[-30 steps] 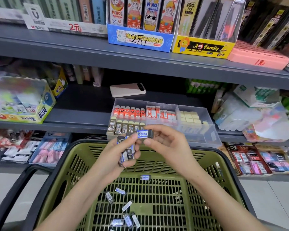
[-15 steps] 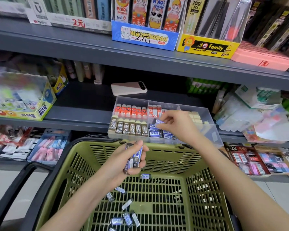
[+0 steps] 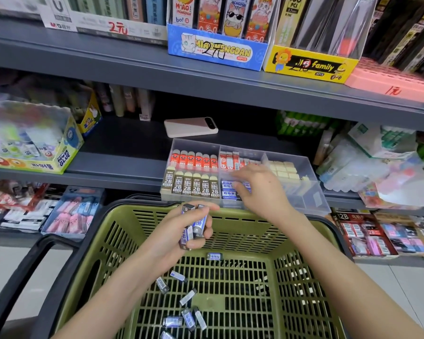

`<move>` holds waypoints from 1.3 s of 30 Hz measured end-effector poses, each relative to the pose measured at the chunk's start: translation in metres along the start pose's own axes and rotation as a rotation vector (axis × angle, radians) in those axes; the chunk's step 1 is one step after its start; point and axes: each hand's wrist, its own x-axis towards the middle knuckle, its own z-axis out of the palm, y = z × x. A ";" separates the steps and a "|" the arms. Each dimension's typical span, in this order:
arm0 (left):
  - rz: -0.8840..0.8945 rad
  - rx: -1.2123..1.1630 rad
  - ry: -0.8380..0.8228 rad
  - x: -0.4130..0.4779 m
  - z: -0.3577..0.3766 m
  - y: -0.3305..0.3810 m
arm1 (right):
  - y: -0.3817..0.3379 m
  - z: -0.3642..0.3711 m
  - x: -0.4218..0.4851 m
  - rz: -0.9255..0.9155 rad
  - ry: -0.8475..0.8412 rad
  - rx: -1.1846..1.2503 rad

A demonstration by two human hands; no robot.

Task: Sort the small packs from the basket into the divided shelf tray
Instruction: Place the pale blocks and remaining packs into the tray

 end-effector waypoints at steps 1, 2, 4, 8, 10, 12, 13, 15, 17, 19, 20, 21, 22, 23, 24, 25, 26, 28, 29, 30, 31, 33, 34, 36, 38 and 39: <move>0.000 -0.005 0.002 0.000 0.000 0.000 | -0.005 -0.002 -0.006 -0.025 0.081 0.088; -0.001 -0.020 0.004 0.000 0.000 0.001 | -0.011 -0.004 -0.013 -0.039 0.094 0.248; -0.003 -0.063 -0.002 -0.001 0.001 0.002 | -0.025 -0.007 -0.027 -0.068 -0.070 0.569; 0.010 -0.116 -0.018 -0.002 0.002 0.002 | -0.043 -0.005 -0.040 -0.089 -0.251 0.765; 0.016 -0.124 -0.021 -0.003 0.003 0.001 | -0.044 -0.005 -0.041 -0.046 -0.224 0.857; 0.022 -0.125 -0.008 -0.002 0.004 0.001 | -0.044 -0.005 -0.044 -0.006 -0.240 0.953; 0.029 -0.126 0.001 -0.002 0.004 0.001 | -0.042 -0.007 -0.045 0.015 -0.246 1.038; 0.046 -0.140 0.013 -0.002 0.003 0.003 | -0.035 -0.011 -0.043 0.085 -0.175 1.255; 0.060 -0.160 0.014 -0.002 0.000 0.004 | -0.021 -0.020 -0.036 0.190 0.000 1.324; 0.061 -0.155 0.005 -0.002 -0.001 0.005 | -0.001 -0.025 -0.025 0.257 0.145 1.125; 0.058 -0.146 -0.002 -0.002 -0.001 0.005 | 0.007 -0.026 -0.019 0.262 0.180 0.975; 0.056 -0.135 -0.010 -0.002 -0.001 0.004 | 0.013 -0.025 -0.012 0.245 0.192 0.825; 0.054 -0.124 -0.018 -0.002 0.000 0.004 | 0.017 -0.022 -0.005 0.213 0.188 0.669; 0.055 -0.116 -0.023 -0.002 0.000 0.004 | 0.019 -0.019 0.001 0.171 0.168 0.498; 0.058 -0.112 -0.025 -0.002 -0.001 0.004 | 0.019 -0.014 0.007 0.120 0.139 0.325; 0.063 -0.111 -0.024 -0.003 -0.001 0.004 | 0.018 -0.011 0.012 0.060 0.110 0.188; 0.068 -0.113 -0.022 -0.003 -0.002 0.004 | 0.017 -0.006 0.016 -0.001 0.077 0.096; 0.076 -0.120 -0.017 -0.003 -0.002 0.006 | 0.015 0.000 0.020 -0.085 0.018 -0.008; 0.079 -0.124 -0.016 -0.003 -0.003 0.006 | 0.014 0.001 0.021 -0.108 -0.001 -0.033; 0.081 -0.127 -0.016 -0.003 -0.003 0.007 | 0.014 0.003 0.021 -0.124 -0.015 -0.046; 0.083 -0.125 -0.017 -0.004 -0.003 0.007 | 0.013 0.004 0.021 -0.134 -0.024 -0.054; 0.085 -0.116 -0.020 -0.004 -0.003 0.007 | 0.012 0.006 0.021 -0.140 -0.033 -0.068; 0.085 -0.113 -0.024 -0.004 -0.003 0.008 | 0.011 0.007 0.021 -0.141 -0.036 -0.066; 0.086 -0.112 -0.032 -0.005 -0.003 0.008 | 0.010 0.009 0.021 -0.154 -0.035 -0.049; 0.083 -0.109 -0.035 -0.005 -0.003 0.008 | 0.009 0.008 0.019 -0.151 0.009 -0.019; 0.082 -0.110 -0.033 -0.006 -0.003 0.008 | 0.009 0.007 0.018 -0.138 0.060 0.011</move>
